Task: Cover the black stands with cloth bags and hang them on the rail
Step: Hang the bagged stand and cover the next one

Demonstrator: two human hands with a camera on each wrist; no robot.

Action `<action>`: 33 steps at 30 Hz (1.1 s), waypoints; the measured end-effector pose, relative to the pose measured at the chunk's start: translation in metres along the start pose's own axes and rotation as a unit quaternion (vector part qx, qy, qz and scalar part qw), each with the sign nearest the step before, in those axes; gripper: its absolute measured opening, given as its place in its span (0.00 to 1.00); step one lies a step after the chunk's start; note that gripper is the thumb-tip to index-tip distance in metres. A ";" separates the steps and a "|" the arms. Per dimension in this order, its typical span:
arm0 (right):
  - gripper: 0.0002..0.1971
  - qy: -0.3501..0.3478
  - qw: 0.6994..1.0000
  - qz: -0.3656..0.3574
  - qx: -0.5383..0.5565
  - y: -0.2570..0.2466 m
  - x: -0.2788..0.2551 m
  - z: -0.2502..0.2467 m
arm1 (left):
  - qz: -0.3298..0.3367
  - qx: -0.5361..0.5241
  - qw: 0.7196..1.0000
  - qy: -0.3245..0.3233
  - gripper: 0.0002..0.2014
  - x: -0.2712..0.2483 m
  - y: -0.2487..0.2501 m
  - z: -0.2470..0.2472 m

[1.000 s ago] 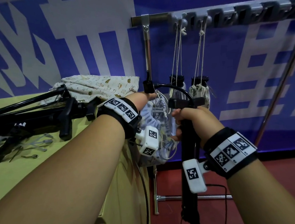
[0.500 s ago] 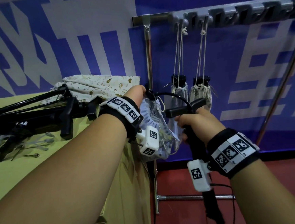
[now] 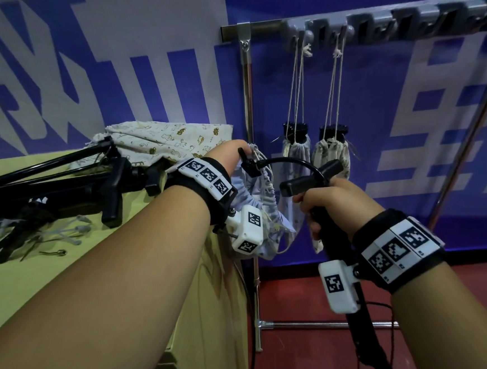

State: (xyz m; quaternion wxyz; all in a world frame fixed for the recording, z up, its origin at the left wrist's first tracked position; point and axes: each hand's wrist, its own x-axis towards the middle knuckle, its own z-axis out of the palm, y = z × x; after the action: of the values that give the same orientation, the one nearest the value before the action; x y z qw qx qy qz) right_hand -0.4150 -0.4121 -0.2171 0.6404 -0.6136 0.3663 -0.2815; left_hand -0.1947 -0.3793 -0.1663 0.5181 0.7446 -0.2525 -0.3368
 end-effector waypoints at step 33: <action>0.15 0.063 0.961 -0.044 -0.267 0.012 0.012 0.009 | 0.189 0.274 0.940 0.069 0.16 -0.006 -0.010 0.023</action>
State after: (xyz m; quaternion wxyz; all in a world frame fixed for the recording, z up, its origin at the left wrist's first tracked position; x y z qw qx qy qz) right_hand -0.4020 -0.4154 -0.2308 0.4160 -0.7587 0.4402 -0.2398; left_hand -0.2158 -0.3849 -0.1793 0.3638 0.8181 -0.4345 -0.0982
